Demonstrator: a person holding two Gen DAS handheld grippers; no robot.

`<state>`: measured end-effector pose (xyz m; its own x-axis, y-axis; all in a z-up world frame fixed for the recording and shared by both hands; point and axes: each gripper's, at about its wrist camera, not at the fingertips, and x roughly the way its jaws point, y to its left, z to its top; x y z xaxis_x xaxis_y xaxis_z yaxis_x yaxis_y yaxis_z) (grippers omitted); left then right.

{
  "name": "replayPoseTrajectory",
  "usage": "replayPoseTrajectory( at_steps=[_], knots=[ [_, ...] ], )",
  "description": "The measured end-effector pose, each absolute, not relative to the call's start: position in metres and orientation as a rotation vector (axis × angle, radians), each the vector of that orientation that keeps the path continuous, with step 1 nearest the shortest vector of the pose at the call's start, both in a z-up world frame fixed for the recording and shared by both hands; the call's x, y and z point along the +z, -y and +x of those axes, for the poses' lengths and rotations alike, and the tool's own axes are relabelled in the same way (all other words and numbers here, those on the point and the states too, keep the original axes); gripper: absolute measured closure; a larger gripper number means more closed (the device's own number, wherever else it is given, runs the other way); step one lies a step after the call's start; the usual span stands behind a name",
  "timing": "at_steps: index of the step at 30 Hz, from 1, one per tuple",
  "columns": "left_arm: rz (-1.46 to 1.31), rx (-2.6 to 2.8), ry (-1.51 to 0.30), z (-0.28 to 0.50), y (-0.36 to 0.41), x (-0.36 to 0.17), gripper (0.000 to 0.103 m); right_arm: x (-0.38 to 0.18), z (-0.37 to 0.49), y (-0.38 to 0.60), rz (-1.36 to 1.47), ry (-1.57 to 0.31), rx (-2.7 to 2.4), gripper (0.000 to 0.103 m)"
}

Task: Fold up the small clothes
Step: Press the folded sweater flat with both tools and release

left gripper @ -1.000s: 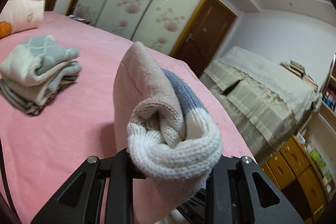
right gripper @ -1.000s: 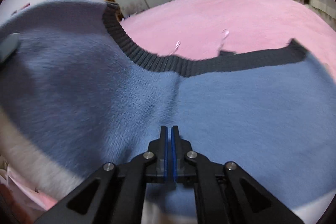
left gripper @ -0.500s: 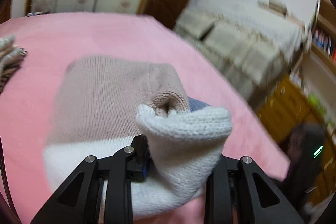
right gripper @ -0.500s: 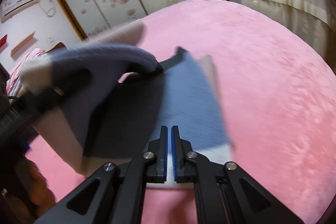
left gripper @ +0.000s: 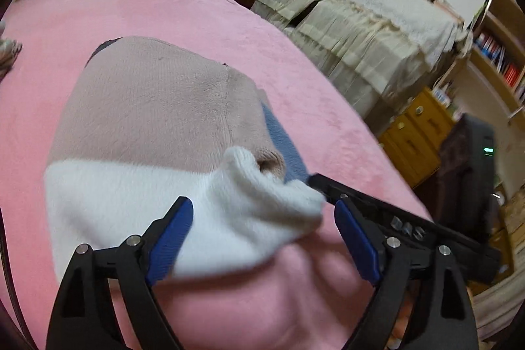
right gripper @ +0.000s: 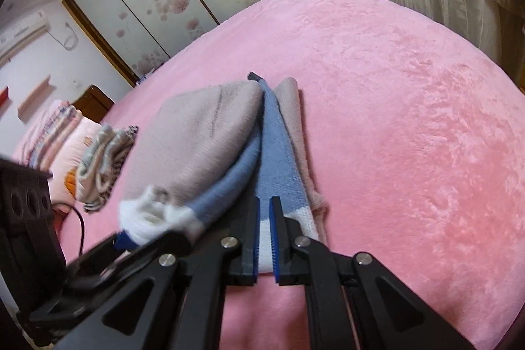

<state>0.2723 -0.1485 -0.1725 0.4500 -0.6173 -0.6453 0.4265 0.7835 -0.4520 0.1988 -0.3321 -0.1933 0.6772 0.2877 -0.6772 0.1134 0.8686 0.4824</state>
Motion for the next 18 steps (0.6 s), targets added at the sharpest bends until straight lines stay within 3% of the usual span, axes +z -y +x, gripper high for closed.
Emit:
replayPoseTrajectory(
  at_steps=[5,10,13,18],
  knots=[
    [-0.342,-0.567,-0.843,0.256,0.100,-0.162,0.016,-0.185,0.201,0.334,0.623,-0.822,0.159,0.062],
    [-0.345,-0.357,-0.850,0.265,0.053,-0.171,0.016,-0.184,0.210,0.336,0.784,-0.846,0.236,0.047],
    [-0.375,-0.296,-0.882,0.272,0.039,-0.181,0.016,-0.184,0.214,0.332,0.856,-0.855,0.249,0.030],
    [-0.395,-0.267,-0.904,0.277,0.035,-0.195,0.016,-0.180,0.220,0.312,0.793,-0.898,0.247,0.013]
  ],
)
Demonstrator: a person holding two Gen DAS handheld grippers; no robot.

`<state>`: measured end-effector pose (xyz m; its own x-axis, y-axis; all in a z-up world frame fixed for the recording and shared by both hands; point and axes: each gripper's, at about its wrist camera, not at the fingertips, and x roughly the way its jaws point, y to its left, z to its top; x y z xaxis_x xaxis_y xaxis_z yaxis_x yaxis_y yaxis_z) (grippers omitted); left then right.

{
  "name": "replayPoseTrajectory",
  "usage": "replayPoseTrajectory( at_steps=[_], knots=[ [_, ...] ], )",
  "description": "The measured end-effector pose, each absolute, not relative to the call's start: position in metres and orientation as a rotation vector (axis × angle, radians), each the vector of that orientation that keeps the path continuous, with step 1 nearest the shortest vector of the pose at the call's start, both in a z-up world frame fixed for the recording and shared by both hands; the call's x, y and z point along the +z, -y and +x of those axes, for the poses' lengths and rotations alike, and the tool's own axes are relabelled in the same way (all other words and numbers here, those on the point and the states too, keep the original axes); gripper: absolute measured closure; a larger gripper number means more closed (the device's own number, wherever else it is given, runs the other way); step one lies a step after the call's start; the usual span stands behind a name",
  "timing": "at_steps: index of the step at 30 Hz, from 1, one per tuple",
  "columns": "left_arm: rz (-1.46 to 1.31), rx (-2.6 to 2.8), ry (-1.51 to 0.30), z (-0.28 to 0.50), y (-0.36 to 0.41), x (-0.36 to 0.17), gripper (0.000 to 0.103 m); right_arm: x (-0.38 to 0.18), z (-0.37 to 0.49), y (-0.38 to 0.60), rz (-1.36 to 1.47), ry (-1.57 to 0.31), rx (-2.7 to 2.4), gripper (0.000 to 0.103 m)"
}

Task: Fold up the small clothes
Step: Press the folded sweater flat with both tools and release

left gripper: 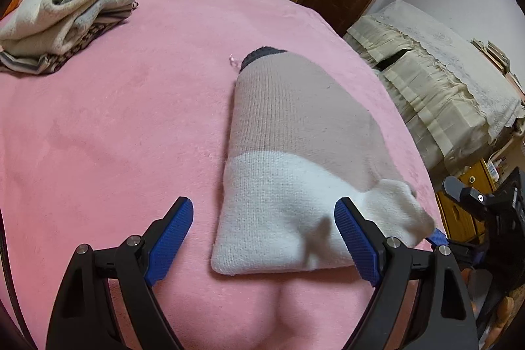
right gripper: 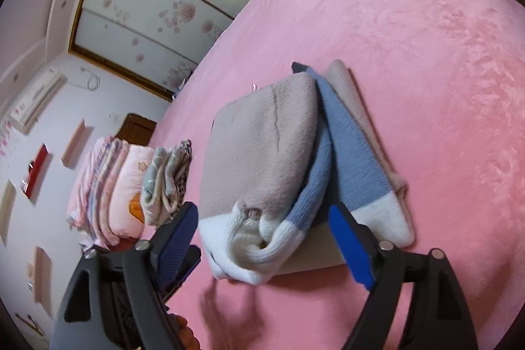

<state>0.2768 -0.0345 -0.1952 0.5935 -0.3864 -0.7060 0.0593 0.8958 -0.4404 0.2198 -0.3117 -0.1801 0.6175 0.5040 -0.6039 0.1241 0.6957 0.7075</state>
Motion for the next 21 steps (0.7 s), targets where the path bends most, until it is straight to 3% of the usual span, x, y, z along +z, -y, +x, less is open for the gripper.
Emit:
replayPoseTrajectory(
  at_steps=[9,10,13,14,17,21],
  knots=[
    [-0.386,-0.291,-0.914,0.291,0.047,-0.199,0.016,-0.201,0.255,0.291,0.701,-0.981,0.204,0.014],
    [-0.387,-0.293,-0.915,0.293,0.048,-0.200,0.016,-0.203,0.258,0.293,0.696,-0.984,0.196,0.018],
    [-0.381,-0.296,-0.921,0.299,0.053,-0.201,0.016,-0.209,0.269,0.294,0.633,-0.999,0.211,0.044],
    [-0.379,-0.296,-0.922,0.301,0.055,-0.201,0.016,-0.209,0.270,0.294,0.620,-0.999,0.223,0.060],
    [-0.380,-0.305,-0.924,0.305,0.060,-0.201,0.016,-0.200,0.269,0.299,0.570,-0.957,0.262,0.068],
    [-0.381,-0.344,-0.920,0.309,0.072,-0.199,0.015,-0.168,0.257,0.305,0.447,-0.829,0.288,0.070]
  ],
)
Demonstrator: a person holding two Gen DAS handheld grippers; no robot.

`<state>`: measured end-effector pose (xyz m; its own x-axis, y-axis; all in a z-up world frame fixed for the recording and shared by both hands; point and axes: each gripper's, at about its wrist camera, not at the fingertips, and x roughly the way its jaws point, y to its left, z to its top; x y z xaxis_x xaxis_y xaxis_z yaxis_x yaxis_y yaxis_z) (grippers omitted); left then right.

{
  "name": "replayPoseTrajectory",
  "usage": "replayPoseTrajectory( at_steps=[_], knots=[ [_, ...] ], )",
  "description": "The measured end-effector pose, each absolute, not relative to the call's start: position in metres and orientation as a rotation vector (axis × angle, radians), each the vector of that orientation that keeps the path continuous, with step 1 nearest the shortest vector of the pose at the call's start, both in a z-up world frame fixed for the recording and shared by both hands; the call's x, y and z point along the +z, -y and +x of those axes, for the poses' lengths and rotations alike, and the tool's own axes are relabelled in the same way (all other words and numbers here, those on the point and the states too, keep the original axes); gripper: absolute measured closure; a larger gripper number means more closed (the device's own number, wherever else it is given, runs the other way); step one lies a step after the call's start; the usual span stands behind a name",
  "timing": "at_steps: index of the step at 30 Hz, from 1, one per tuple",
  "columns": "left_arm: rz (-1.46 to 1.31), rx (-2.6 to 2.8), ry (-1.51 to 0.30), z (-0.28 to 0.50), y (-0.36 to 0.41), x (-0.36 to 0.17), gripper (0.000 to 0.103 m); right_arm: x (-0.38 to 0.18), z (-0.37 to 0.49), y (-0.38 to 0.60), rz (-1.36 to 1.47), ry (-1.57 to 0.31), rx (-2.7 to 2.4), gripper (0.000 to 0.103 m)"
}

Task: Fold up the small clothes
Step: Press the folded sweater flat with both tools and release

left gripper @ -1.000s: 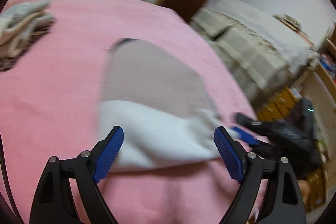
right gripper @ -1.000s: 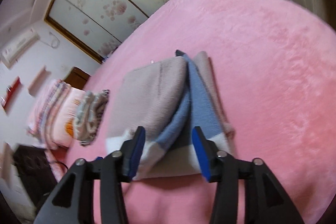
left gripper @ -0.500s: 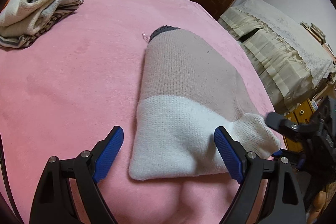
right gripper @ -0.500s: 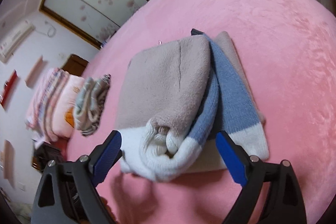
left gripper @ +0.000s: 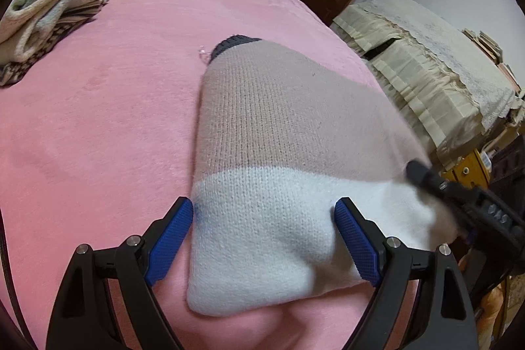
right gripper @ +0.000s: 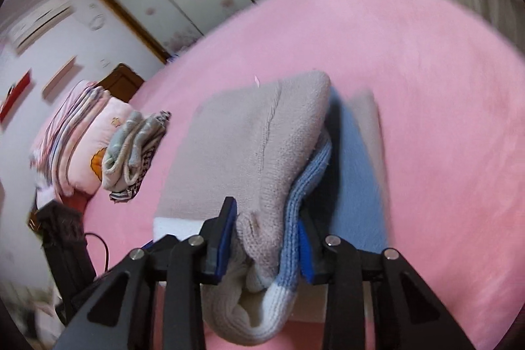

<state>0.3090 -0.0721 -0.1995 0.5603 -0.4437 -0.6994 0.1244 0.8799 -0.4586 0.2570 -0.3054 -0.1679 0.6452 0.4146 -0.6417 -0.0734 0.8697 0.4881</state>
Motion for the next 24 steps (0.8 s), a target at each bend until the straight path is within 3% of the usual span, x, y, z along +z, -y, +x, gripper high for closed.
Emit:
replayPoseTrajectory(
  at_steps=[4,13,19,24],
  knots=[
    [-0.343,-0.351,-0.911,0.310,0.085,-0.199,0.011,-0.163,0.256,0.316,0.405,-0.820,0.268,0.070],
    [-0.339,-0.371,-1.010,0.315,0.090,-0.224,0.008,-0.226,0.250,0.347,0.503,-0.882,0.210,0.070],
    [-0.327,-0.360,-1.008,0.316,0.087,-0.225,0.005,-0.217,0.249,0.337,0.426,-0.887,0.195,0.068],
    [-0.307,-0.334,-1.005,0.314,0.087,-0.217,0.001,-0.200,0.240,0.322,0.308,-0.884,0.143,0.061]
  ],
)
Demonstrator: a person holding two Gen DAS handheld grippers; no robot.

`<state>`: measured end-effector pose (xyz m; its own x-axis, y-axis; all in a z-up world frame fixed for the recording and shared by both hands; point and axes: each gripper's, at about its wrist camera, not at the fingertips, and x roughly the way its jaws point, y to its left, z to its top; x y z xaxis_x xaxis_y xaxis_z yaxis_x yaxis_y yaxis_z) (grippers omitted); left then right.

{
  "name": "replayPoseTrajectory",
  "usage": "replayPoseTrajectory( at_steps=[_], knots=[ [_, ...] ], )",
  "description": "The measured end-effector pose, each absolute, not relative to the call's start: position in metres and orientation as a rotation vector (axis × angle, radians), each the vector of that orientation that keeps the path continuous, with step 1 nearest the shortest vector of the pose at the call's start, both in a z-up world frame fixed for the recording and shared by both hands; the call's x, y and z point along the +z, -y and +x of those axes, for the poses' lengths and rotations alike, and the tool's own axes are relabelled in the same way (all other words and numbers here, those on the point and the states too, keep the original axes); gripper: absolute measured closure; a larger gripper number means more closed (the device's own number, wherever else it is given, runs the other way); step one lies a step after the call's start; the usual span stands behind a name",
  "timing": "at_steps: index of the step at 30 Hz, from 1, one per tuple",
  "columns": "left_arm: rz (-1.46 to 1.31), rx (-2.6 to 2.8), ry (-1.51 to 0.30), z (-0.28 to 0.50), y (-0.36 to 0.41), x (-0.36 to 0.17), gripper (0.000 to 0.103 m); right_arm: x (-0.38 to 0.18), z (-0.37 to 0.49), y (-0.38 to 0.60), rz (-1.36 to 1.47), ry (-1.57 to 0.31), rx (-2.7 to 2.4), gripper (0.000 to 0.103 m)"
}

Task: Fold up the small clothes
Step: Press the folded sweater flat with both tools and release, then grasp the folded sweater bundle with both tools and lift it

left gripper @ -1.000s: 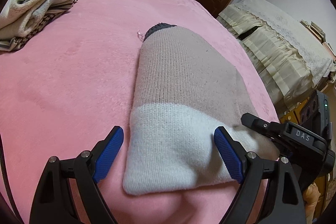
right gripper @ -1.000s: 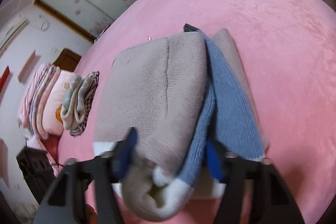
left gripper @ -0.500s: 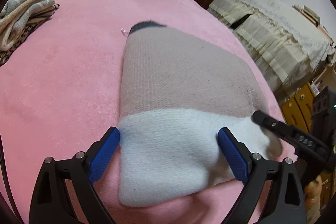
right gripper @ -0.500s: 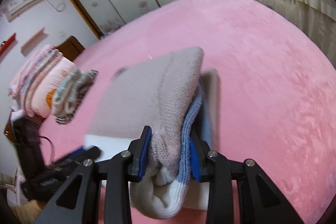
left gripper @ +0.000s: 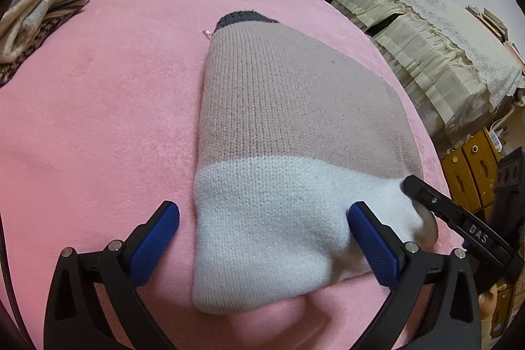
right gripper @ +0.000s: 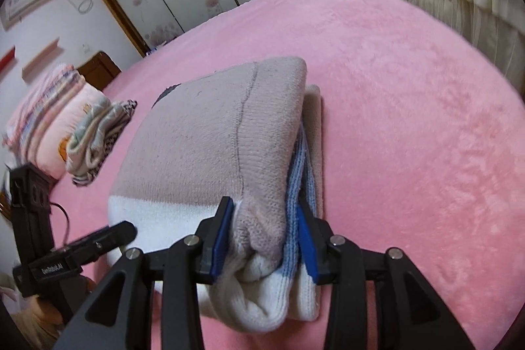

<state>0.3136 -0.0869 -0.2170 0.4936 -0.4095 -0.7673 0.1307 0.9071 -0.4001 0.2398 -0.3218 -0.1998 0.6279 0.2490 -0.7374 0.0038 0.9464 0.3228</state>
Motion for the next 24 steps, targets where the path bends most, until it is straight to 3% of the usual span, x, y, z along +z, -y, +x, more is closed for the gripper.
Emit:
replayPoseTrajectory(
  at_steps=[4,12,14,24],
  knots=[
    [-0.264,-0.315,-1.003,0.310,0.089,-0.205,0.001,-0.186,0.230,0.315,0.253,-0.869,0.115,0.056],
    [-0.199,-0.284,-1.002,0.288,0.090,-0.176,0.001,-0.161,0.190,0.304,0.225,-0.801,0.084,0.025],
    [-0.208,-0.282,-1.001,0.281,0.085,-0.172,0.001,-0.159,0.180,0.305,0.241,-0.797,0.079,0.021],
    [-0.208,-0.306,-0.974,0.240,0.062,-0.147,0.000,-0.167,0.155,0.317,0.357,-0.853,0.106,0.019]
  ],
)
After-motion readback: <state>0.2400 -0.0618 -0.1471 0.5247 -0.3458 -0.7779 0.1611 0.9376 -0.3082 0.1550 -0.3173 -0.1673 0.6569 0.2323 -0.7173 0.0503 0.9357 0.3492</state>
